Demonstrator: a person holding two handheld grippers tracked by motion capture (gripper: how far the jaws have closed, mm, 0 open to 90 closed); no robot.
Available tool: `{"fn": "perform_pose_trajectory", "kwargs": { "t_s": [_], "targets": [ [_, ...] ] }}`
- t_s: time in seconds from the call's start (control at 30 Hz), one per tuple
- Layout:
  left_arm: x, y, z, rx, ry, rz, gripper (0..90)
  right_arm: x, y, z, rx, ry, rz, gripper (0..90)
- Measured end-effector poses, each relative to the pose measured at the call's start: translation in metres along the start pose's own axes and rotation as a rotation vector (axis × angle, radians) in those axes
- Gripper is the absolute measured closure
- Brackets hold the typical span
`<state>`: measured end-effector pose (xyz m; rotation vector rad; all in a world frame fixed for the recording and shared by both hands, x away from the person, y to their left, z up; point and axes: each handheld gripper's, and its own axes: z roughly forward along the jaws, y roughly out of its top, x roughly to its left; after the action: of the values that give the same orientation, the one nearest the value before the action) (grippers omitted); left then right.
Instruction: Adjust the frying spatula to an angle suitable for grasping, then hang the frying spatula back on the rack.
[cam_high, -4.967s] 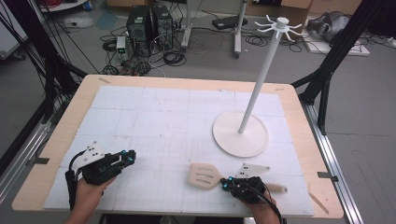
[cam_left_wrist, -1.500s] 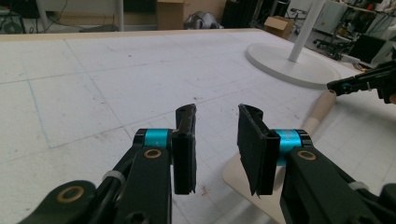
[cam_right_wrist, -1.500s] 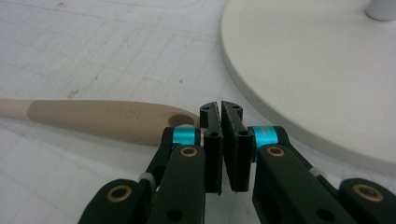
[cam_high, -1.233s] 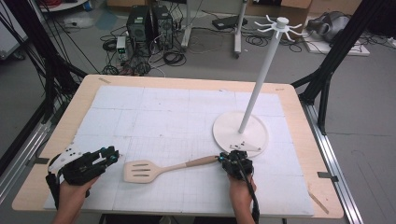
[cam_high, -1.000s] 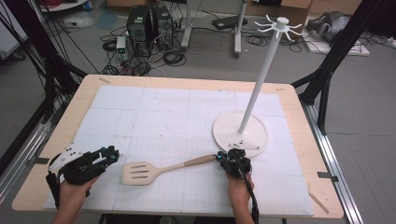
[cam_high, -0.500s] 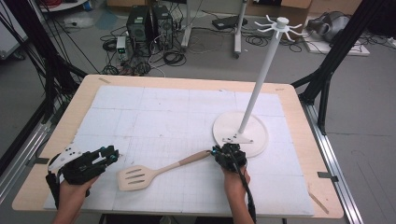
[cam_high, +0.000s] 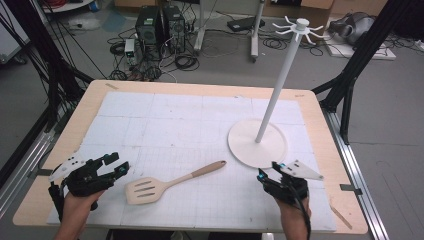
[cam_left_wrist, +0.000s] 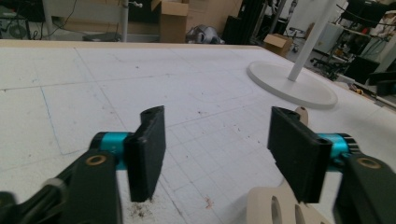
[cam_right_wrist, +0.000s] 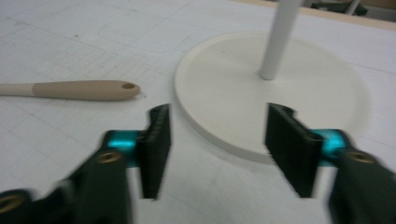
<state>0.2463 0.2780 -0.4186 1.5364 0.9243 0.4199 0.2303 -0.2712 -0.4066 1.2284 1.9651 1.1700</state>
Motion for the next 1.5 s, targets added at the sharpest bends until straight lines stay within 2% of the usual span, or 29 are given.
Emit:
{"fn": "perform_pose_trajectory", "kwargs": {
  "t_s": [0.1,0.17,0.23,0.37,0.53,0.73,1.17,1.37,1.5],
  "targets": [
    [-0.002,0.003,-0.001,-0.028,0.004,0.0,30.8,-0.01,-0.006,-0.02,-0.036,-0.018,-0.036,23.6],
    [-0.004,0.004,-0.001,-0.037,-0.003,0.028,23.3,-0.015,-0.011,-0.03,-0.053,-0.025,-0.032,18.8],
    [-0.006,0.004,-0.001,-0.039,-0.001,0.046,21.2,-0.019,-0.016,-0.037,-0.08,-0.018,0.002,18.3],
    [-0.008,0.003,0.0,-0.044,0.002,0.048,21.2,-0.026,-0.024,-0.047,-0.122,0.001,0.08,18.3],
    [-0.009,0.002,0.004,-0.041,0.001,0.048,21.9,-0.029,-0.029,-0.058,-0.139,0.011,0.122,22.7],
    [-0.012,0.003,0.008,-0.034,-0.002,0.055,22.0,-0.031,-0.033,-0.063,-0.141,-0.027,0.115,19.6],
    [-0.012,0.003,0.013,-0.039,-0.009,0.041,21.9,-0.031,-0.037,-0.066,-0.125,-0.049,0.123,19.1],
    [-0.016,0.005,0.016,-0.003,-0.02,0.052,20.2,-0.028,-0.037,-0.063,-0.101,-0.041,0.115,19.2],
    [-0.021,0.007,0.016,0.037,-0.049,0.073,21.5,-0.027,-0.037,-0.061,-0.093,-0.025,0.112,19.2]
  ]
}}
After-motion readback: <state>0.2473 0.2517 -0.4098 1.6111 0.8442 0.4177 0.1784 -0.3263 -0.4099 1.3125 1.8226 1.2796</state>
